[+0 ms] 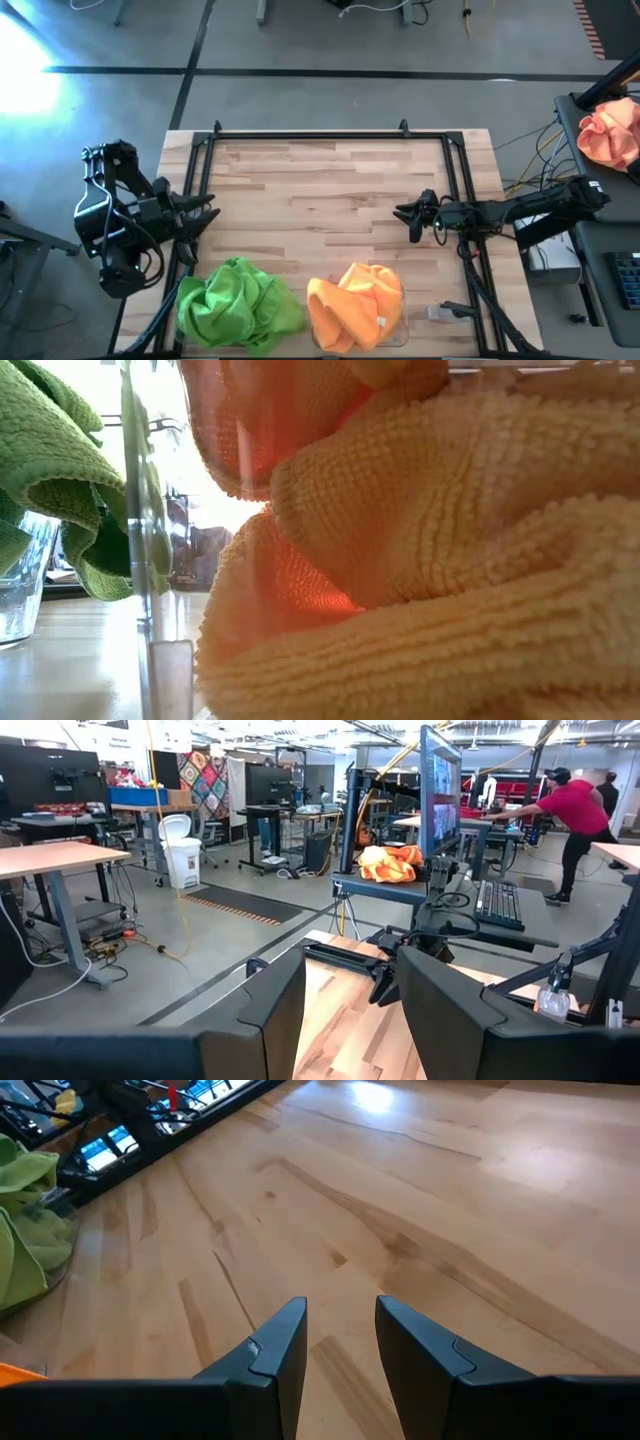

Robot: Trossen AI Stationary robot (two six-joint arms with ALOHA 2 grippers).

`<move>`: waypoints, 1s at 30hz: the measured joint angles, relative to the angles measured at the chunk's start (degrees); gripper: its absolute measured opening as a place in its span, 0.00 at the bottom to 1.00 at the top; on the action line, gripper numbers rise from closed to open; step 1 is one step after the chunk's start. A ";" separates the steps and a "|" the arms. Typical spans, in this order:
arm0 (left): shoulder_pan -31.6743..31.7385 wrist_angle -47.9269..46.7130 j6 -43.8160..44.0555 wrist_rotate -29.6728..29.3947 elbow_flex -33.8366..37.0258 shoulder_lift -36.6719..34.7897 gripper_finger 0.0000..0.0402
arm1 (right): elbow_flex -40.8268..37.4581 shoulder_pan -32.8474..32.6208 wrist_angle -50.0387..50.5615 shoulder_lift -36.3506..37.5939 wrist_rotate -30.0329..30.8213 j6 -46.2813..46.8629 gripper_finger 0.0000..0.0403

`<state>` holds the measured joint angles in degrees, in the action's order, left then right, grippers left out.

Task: Sort microfiber towel by color & place in baskets
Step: Return to Home Position

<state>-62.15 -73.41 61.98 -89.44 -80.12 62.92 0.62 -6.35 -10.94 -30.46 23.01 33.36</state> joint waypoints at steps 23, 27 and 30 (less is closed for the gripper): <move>0.00 2.35 -1.77 -0.17 0.00 1.68 0.36 | -0.02 -0.15 0.44 8.53 -0.49 0.09 0.28; 0.00 2.35 -1.77 -0.14 0.00 2.80 0.36 | -0.02 -0.15 0.44 11.42 -0.49 0.09 0.28; 0.00 2.35 -1.77 -0.12 0.00 3.54 0.36 | -0.02 -0.15 0.46 14.05 -0.49 0.09 0.28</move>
<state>-62.15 -71.07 60.20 -89.56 -80.12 66.46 0.60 -6.50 -10.48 -16.41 22.52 33.45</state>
